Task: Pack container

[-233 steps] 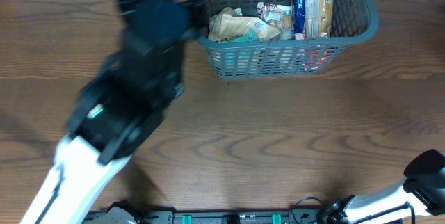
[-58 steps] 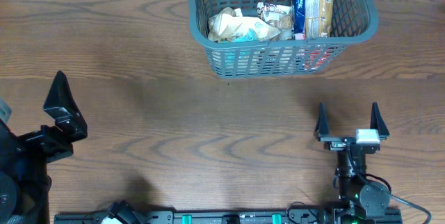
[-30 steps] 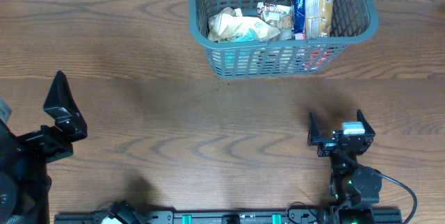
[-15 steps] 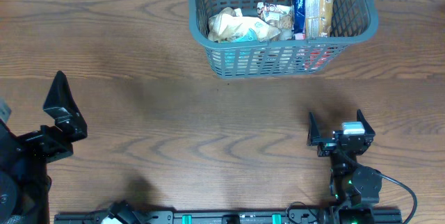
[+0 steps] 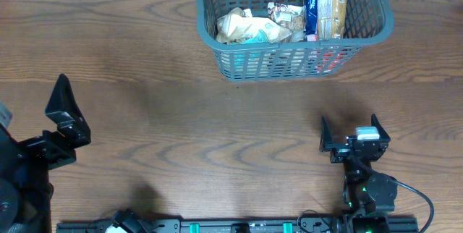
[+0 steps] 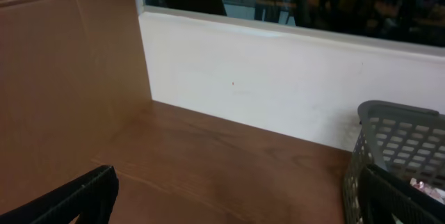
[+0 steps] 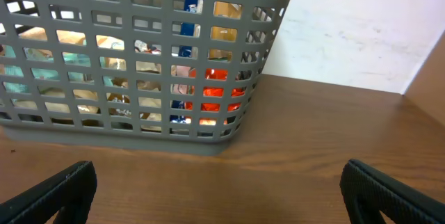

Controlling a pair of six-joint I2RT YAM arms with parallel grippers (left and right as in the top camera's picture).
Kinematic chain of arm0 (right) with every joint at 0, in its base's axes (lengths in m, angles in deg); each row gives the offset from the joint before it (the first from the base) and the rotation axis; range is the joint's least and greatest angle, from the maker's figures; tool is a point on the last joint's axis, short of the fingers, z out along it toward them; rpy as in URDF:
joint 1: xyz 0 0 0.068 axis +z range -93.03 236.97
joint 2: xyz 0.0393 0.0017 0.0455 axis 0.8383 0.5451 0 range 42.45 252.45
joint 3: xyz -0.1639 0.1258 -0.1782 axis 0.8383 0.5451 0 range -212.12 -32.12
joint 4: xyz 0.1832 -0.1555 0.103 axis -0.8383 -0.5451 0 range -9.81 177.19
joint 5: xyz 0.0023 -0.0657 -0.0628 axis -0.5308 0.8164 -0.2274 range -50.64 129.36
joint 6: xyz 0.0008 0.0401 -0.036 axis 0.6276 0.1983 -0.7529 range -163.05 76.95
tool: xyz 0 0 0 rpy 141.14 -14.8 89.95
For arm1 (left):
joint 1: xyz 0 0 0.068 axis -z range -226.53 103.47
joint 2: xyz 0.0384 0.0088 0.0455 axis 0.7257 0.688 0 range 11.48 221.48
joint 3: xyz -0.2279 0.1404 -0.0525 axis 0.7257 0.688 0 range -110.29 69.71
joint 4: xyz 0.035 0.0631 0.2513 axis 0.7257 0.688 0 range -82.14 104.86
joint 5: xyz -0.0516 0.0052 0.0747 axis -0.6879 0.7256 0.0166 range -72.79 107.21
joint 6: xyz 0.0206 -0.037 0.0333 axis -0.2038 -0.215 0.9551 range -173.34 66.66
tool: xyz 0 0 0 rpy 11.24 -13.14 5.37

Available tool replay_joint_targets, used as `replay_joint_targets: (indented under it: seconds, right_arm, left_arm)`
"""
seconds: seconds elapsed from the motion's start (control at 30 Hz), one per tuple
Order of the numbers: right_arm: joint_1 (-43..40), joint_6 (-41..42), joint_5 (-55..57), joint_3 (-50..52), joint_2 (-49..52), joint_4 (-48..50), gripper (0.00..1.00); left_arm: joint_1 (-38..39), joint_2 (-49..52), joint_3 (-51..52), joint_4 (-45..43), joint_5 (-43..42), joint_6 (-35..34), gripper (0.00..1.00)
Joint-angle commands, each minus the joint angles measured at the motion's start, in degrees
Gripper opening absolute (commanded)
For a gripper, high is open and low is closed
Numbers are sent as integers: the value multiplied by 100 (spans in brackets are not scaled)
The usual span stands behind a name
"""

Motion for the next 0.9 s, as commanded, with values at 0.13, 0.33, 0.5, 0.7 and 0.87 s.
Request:
replay_joint_targets:
  seconds: [0.13, 0.33, 0.5, 0.7, 0.87]
  right_arm:
    - [81, -24, -46, 13, -39, -31, 99]
    - [81, -24, -46, 11, -39, -31, 99]
    - [81, -26, -46, 13, -39, -31, 99]
    - [81, -26, -46, 13, -37, -31, 99]
    - [81, -26, -46, 11, -39, -31, 99]
  left_arm:
    - [-332, -7, 107, 216, -575, 37, 98]
    - [-1384, -72, 1016, -439, -1945, 42, 99]
    - [-2328, -603, 2601, -2782, -4435, 1209, 98]
    - [-2870, -1539, 4304, -4736, -5283, 1740, 99]
    - [-3451, -2151, 5302, -4809, -5329, 1757, 99]
